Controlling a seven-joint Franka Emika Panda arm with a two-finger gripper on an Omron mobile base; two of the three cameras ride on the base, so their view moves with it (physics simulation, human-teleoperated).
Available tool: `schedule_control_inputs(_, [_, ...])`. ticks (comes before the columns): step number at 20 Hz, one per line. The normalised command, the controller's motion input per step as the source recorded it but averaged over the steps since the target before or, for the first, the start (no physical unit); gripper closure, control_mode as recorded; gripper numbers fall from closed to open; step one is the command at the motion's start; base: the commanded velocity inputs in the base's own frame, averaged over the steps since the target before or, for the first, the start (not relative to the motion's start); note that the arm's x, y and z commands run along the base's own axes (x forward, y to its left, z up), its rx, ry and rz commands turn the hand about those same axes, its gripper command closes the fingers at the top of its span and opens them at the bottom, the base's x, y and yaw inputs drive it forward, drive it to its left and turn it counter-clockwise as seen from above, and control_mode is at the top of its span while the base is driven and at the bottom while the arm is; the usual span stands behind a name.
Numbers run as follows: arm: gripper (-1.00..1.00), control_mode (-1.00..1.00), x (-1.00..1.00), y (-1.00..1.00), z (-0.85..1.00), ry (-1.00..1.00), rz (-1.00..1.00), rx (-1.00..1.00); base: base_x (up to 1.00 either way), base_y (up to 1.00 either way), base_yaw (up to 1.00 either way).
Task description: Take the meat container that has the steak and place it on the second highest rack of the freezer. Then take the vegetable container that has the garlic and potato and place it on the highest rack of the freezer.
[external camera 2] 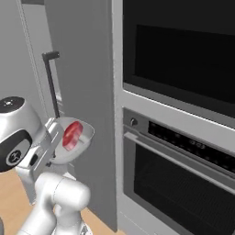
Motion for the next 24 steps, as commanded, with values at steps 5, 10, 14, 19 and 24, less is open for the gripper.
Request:
schedule_control_inputs(5, [1.0,1.0,0.0,0.0,0.0,0.0,0.0,0.0,0.01,0.76,0.11])
schedule_control_inputs(10, [1.0,1.0,0.0,0.0,0.0,0.0,0.0,0.0,0.39,0.69,0.02])
schedule_control_inputs(14, [1.0,1.0,0.0,0.0,0.0,0.0,0.0,0.0,0.67,0.54,0.0])
schedule_control_inputs(19, [1.0,1.0,0.0,0.0,0.0,0.0,0.0,0.0,0.65,0.1,-0.03])
schedule_control_inputs(24, [1.0,1.0,0.0,0.0,0.0,0.0,0.0,0.0,0.55,0.06,-0.13])
